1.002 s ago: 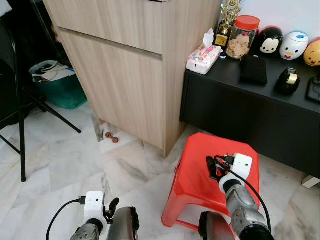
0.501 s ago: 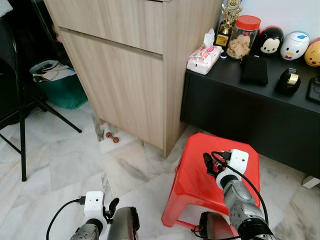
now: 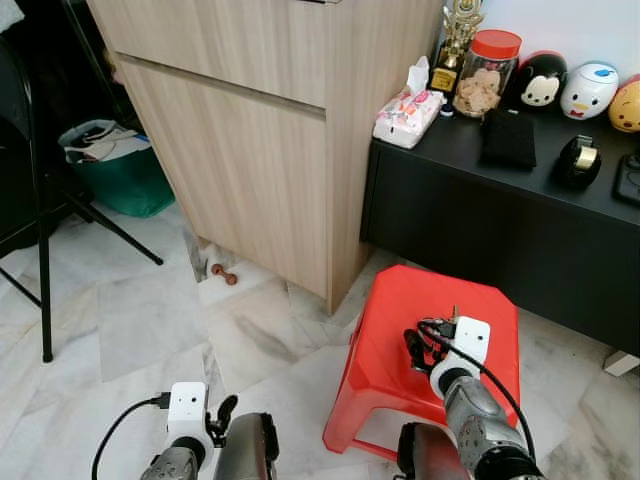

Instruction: Hang keys on a hook

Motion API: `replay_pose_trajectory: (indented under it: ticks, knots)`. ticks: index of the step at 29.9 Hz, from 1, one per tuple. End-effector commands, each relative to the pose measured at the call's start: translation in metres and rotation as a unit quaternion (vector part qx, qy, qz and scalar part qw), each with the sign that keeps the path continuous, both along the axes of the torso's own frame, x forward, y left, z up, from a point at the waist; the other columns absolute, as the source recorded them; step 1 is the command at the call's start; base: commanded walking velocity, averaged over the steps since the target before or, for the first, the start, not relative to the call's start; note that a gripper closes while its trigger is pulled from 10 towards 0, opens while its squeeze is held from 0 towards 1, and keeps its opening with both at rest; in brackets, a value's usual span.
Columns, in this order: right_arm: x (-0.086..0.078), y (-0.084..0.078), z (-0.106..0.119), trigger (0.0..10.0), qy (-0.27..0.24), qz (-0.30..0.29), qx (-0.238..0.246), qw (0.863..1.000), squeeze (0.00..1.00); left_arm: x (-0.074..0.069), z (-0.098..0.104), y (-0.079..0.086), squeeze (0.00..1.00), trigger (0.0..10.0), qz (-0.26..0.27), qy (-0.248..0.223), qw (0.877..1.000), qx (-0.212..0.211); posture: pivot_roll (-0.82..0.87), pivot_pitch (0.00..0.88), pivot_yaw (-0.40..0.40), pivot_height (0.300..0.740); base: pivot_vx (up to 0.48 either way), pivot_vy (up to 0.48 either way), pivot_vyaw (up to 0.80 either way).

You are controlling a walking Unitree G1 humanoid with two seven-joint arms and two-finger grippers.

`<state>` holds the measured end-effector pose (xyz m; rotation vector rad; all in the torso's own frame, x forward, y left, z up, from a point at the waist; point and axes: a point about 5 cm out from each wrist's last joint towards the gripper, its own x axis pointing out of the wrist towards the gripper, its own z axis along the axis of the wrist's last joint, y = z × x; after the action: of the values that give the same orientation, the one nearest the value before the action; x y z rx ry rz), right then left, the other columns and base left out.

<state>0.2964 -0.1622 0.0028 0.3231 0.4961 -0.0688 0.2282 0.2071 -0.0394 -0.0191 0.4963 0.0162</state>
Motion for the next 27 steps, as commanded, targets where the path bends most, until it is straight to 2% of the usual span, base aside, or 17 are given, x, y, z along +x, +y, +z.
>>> replay_pose_trajectory:
  ticks: [1,6,7,8,11,23,24,26,27]
  knots:
    - [0.002,0.0021,0.0011,10.0,-0.003,-0.002,0.005,1.0,0.0,-0.0057,-0.0033,0.0051,0.0,10.0,0.0,0.012,1.0,0.01,0.13,0.129,0.007,0.584,0.0,0.0,0.0]
    - [0.0052,0.0025,0.0053,10.0,-0.023,-0.004,0.011,1.0,0.0,-0.0057,-0.0032,0.0044,0.0,10.0,-0.001,0.011,1.0,0.011,0.13,0.127,0.006,0.584,0.0,0.0,0.0]
    - [0.0058,0.0027,0.0063,6.6,-0.027,-0.004,0.013,1.0,0.0,-0.0057,-0.0031,0.0044,0.0,10.0,-0.001,0.011,1.0,0.012,0.13,0.127,0.006,0.584,0.0,0.0,0.0]
    - [0.0061,0.0028,0.0068,0.0,-0.029,-0.004,0.014,0.999,0.0,-0.0057,-0.0031,0.0044,0.0,10.0,-0.001,0.01,1.0,0.012,0.13,0.126,0.006,0.584,0.0,0.0,0.0]
    - [0.0076,0.0029,0.0097,0.0,-0.042,-0.004,0.016,0.999,0.0,-0.0054,-0.003,0.0037,0.0,10.0,-0.002,0.01,1.0,0.012,0.13,0.126,0.006,0.584,0.0,0.0,0.0]
    - [0.0033,0.0057,0.0036,0.0,-0.027,0.006,0.019,0.999,0.0,-0.0058,-0.0037,0.0029,0.0,10.0,-0.003,0.013,1.0,0.012,0.13,0.123,0.007,0.584,0.0,0.0,0.0]
    - [0.0026,0.0073,0.0024,0.6,-0.022,0.012,0.019,0.999,0.0,-0.0058,-0.0038,0.0029,0.0,10.0,-0.003,0.013,1.0,0.012,0.13,0.124,0.008,0.584,0.0,0.0,0.0]
    - [0.0025,0.0077,0.0021,0.6,-0.021,0.014,0.019,1.0,0.0,-0.0058,-0.0038,0.0029,0.0,10.0,-0.003,0.013,1.0,0.012,0.13,0.124,0.008,0.584,0.0,0.0,0.0]
    - [0.0019,0.0083,0.0011,10.0,-0.017,0.016,0.016,1.0,0.0,-0.0059,-0.0041,0.0027,0.0,10.0,-0.003,0.015,1.0,0.013,0.13,0.124,0.008,0.584,0.0,0.0,0.0]
